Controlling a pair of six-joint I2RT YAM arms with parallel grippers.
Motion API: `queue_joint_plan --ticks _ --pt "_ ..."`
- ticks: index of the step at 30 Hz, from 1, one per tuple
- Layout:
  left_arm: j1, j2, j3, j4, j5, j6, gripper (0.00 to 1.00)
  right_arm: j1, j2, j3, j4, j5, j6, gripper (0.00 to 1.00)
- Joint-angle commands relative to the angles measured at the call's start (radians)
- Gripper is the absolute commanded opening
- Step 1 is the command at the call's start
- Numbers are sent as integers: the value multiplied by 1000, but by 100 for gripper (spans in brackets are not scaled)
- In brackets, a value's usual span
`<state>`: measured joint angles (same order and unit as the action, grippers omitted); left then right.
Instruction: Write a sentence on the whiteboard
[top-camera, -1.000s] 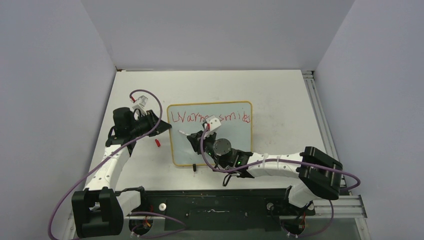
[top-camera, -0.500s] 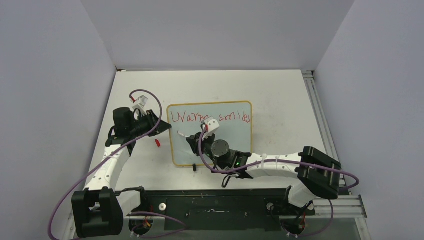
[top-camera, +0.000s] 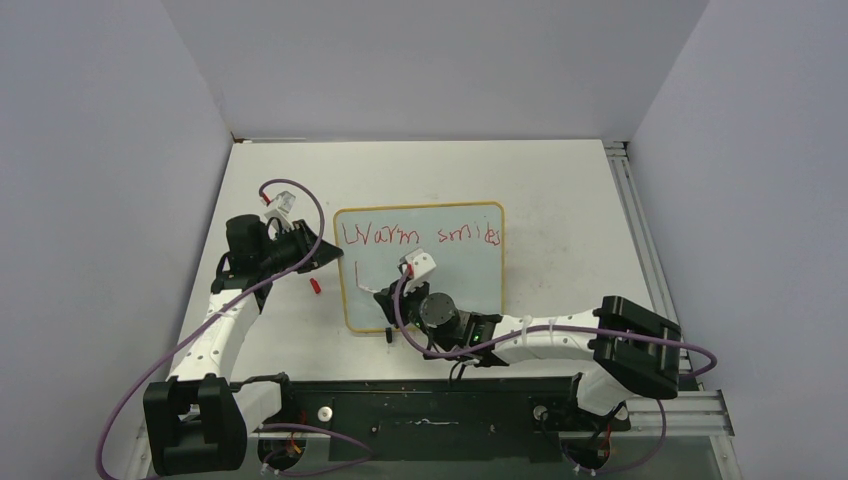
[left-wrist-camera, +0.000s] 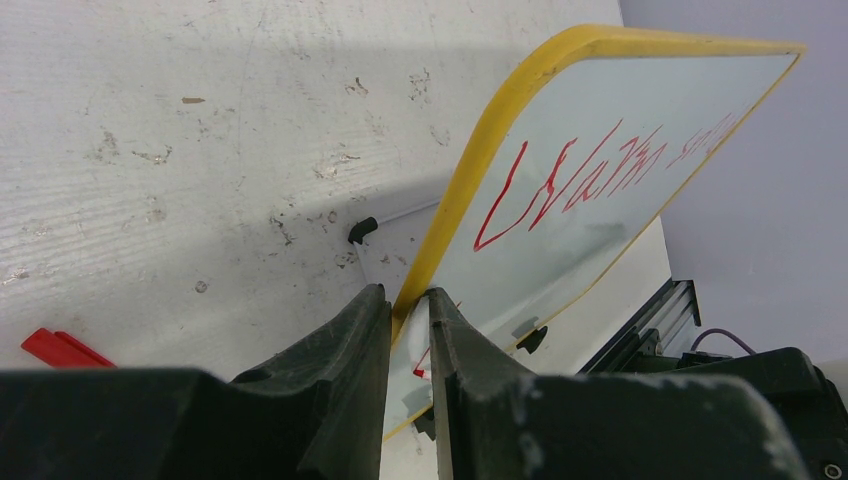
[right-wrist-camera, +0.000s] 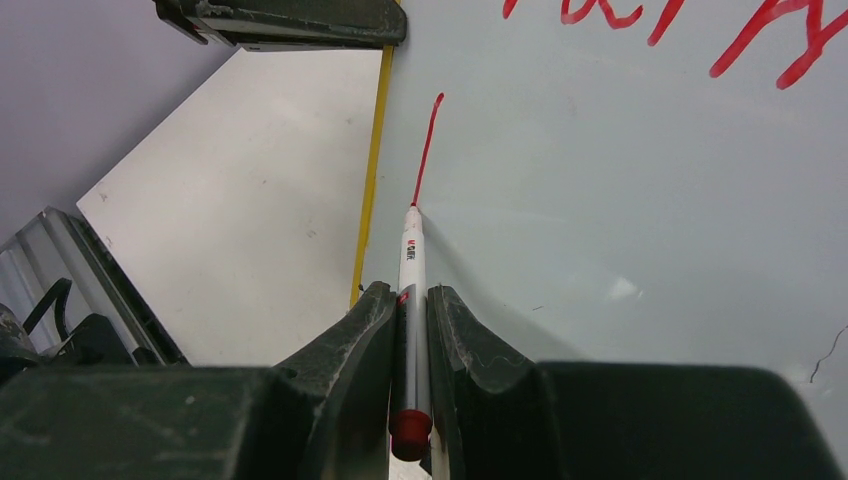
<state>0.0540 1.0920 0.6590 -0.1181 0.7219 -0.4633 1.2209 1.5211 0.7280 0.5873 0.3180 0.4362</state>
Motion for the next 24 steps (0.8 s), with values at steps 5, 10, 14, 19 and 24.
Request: queue_joint_plan --ticks 5,10,14,19,24 --pt "-3 -12 46 13 11 6 19 12 -22 -5 13 57 11 5" --pt "-3 -15 47 12 9 7 19 12 -27 2 34 82 6 5" --pt "-3 -15 47 12 8 8 19 12 -23 15 54 94 -1 5" --pt "-3 -16 47 12 10 8 19 12 -21 25 63 107 -11 5" --pt "-3 -16 48 11 9 8 19 12 -35 14 64 129 -13 5"
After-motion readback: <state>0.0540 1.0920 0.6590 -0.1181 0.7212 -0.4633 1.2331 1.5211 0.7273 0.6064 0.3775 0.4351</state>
